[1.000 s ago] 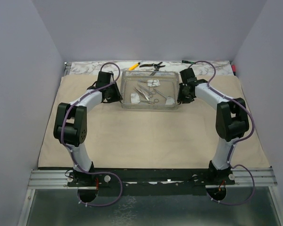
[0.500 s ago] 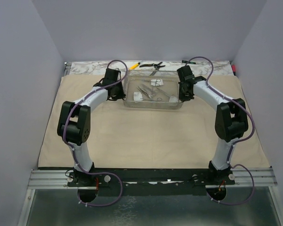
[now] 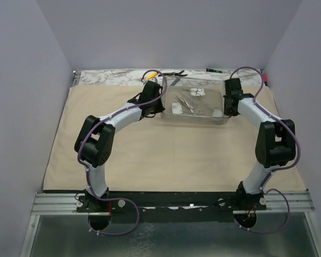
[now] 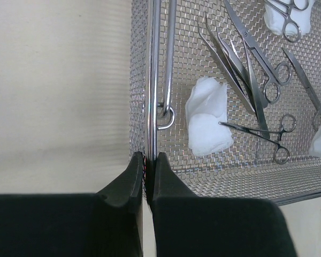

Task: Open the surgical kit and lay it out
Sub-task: Place the container in the surgical kit.

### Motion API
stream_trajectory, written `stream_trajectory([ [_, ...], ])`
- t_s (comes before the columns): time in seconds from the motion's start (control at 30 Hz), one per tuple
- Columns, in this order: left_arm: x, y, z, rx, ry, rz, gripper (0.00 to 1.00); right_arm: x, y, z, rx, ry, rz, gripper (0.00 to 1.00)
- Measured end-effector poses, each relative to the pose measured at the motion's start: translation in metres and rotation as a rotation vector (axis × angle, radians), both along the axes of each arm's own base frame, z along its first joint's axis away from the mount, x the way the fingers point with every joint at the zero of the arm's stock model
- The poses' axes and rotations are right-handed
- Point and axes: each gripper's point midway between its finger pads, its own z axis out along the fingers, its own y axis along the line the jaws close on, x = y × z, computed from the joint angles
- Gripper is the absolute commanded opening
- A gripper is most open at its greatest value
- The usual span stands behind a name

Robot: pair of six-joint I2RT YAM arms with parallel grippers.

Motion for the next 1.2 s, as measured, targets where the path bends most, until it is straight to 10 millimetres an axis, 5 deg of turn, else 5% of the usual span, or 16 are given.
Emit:
stream_trajectory([
  [0.3,-0.008,-0.051,-0.022,-0.017,0.004,-0.042,0.00,0.003,-0.050,-0.014,-0.032,-0.018,0.037,0.01],
  [0.5,-0.011,-0.057,-0.031,-0.016,0.018,-0.051,0.03,0.004,-0.056,-0.021,-0.030,-0.027,0.074,0.01],
  [0.63,-0.011,-0.057,-0.031,-0.014,0.016,-0.052,0.21,0.006,-0.055,-0.025,-0.013,-0.038,0.089,0.12],
  [0.93,-0.017,-0.062,-0.033,-0.013,0.020,-0.111,0.43,0.017,-0.076,-0.018,-0.021,-0.106,0.038,0.50],
  [1.2,-0.009,-0.058,-0.023,0.024,-0.005,-0.131,0.61,0.019,-0.079,-0.012,0.019,-0.126,0.003,0.67],
])
